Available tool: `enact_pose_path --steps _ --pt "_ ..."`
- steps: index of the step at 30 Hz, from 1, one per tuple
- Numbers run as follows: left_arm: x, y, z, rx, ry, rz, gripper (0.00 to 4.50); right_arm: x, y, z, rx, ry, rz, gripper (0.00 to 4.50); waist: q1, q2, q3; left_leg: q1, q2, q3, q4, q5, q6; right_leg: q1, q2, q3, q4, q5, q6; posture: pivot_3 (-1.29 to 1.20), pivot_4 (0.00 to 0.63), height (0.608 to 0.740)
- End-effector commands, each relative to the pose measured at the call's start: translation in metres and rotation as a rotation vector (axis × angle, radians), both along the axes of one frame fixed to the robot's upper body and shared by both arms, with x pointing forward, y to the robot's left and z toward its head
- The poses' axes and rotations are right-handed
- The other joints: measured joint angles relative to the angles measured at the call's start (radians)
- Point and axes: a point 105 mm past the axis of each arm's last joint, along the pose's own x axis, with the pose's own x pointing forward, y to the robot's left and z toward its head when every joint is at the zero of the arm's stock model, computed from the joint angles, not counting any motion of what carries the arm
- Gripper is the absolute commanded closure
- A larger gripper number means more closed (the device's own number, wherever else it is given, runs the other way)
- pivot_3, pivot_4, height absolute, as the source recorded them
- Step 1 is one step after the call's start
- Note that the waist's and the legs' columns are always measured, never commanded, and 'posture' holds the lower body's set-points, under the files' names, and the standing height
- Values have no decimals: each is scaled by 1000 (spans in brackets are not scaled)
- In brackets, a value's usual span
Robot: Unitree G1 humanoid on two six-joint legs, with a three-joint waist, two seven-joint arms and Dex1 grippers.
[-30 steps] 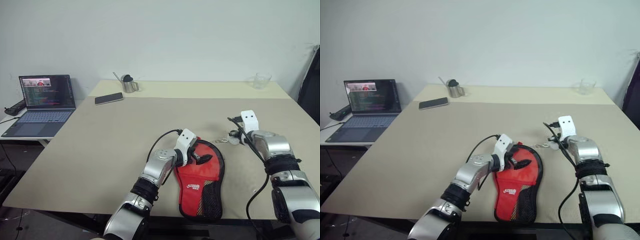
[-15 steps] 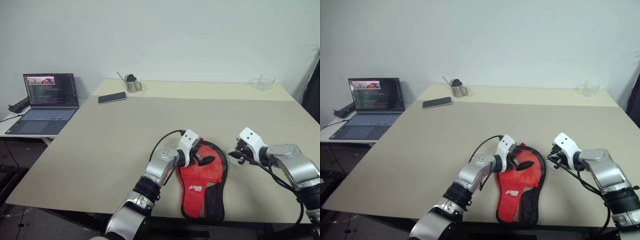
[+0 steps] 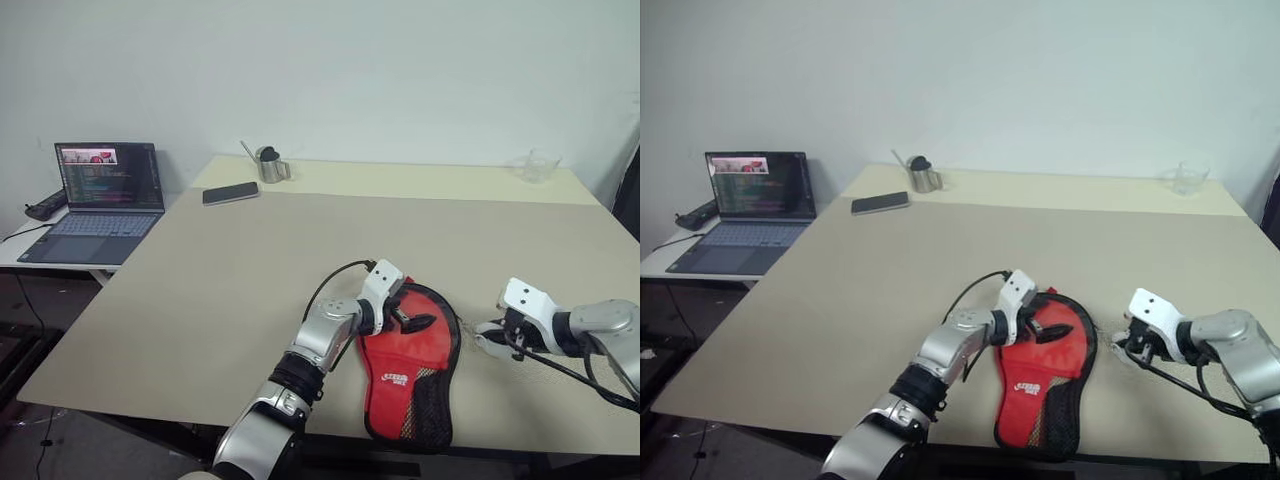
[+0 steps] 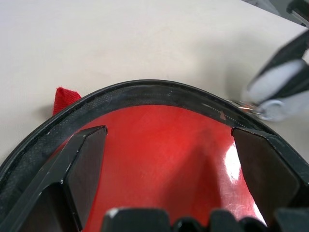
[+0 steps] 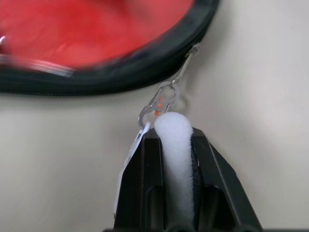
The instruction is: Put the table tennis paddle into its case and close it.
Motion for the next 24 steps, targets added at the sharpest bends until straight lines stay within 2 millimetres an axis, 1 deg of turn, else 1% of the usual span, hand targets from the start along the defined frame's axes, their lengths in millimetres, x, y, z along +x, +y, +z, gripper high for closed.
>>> enact_pose_path --steps 1,3,5,7,10,13,15,21,24 --pt "-5 6 -26 64 81 10 0 -16 -2 2 8 56 54 4283 1 0 0 0 0 -1 0 0 0 1 0 -1 -1 0 0 0 150 740" --pt "-5 6 -26 67 76 13 0 -25 -2 2 14 88 82 4290 1 0 0 1 0 -1 0 0 0 2 0 -2 -1 0 0 0 150 740" --pt "-5 6 -27 68 75 15 0 -31 -1 2 23 105 100 4291 1 0 0 2 0 -2 0 0 0 3 0 -2 -1 0 0 0 150 740" --pt "-5 6 -27 67 78 14 0 -39 6 2 42 131 143 4291 1 0 0 3 0 -3 0 0 0 5 0 -3 -1 0 0 0 150 740" --pt "-6 6 -28 68 82 12 0 -57 17 -2 54 192 221 4291 1 0 0 3 0 -3 0 0 0 6 0 -4 -1 0 0 0 150 740" --pt "-7 5 -28 69 85 8 0 -81 25 -11 35 277 302 4292 4 0 0 2 0 -3 0 0 0 6 0 -4 -2 0 0 0 150 740" --pt "-7 5 -29 70 86 5 0 -92 29 -16 31 309 326 4292 9 0 0 3 0 -3 0 0 0 6 -1 -4 -2 0 1 0 150 740" --pt "-8 5 -30 76 86 0 0 -116 40 -29 45 399 377 4295 18 0 0 2 0 -4 0 0 0 7 -1 -5 -3 0 1 0 150 740" --pt "-8 6 -30 79 86 0 0 -121 45 -35 48 416 383 4295 18 0 0 3 0 -4 0 0 0 7 -1 -5 -3 -1 1 0 150 740"
